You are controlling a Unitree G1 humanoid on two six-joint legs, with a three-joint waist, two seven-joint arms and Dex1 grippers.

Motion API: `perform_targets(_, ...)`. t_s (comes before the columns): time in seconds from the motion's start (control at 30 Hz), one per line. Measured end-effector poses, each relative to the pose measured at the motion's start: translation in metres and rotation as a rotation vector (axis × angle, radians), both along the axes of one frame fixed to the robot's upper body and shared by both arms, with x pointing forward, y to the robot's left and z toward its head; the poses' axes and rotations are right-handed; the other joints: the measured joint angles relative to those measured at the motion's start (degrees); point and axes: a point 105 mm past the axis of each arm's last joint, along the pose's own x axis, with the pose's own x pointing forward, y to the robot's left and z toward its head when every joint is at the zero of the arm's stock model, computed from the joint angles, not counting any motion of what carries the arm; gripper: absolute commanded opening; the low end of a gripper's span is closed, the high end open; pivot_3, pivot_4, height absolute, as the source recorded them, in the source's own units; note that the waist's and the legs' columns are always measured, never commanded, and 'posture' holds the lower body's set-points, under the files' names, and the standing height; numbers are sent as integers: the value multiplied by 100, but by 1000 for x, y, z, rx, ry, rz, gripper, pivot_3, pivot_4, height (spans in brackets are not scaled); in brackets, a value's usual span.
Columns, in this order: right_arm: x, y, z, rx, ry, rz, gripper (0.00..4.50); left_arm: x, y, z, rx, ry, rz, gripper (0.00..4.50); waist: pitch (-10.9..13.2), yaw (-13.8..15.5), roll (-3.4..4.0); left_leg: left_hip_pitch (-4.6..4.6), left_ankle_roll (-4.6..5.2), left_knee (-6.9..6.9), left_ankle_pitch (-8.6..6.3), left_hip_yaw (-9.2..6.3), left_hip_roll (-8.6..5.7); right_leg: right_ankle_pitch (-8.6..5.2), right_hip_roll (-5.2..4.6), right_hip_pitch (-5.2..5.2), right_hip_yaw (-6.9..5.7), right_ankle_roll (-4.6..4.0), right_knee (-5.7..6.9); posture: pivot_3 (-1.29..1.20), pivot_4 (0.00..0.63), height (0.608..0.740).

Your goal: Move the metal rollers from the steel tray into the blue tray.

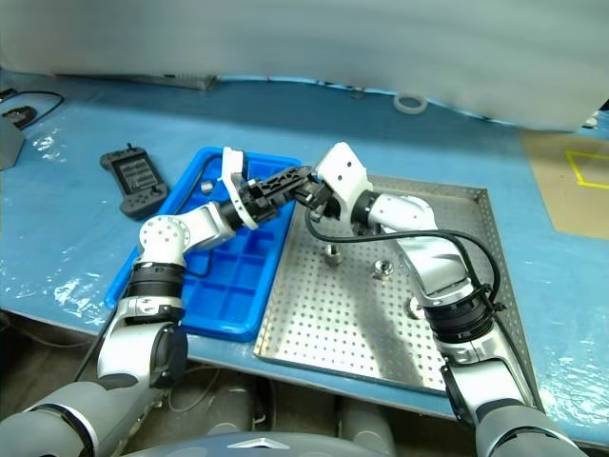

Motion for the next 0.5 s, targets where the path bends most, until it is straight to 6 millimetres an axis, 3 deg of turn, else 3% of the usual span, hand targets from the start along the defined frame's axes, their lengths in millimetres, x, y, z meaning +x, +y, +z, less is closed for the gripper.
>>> perform_targets(0.2,1,0,-1,4,9,-4,1263,1,1,-1,7,3,7,3114,0,-1,0,0,2,0,0,0,0,0,0,0,0,0,-1,-192,150,740)
perform_targets(0.33,1,1,-2,6,11,-5,1263,1,3,1,-12,-2,8,2283,0,-1,0,0,4,0,-1,1,0,0,0,0,0,0,-1,-185,150,740)
perform_targets(0.5,2,1,-2,13,17,-5,1263,2,5,2,-5,-4,17,2283,0,1,0,0,3,0,-3,1,0,0,-1,0,0,0,-2,-184,150,740)
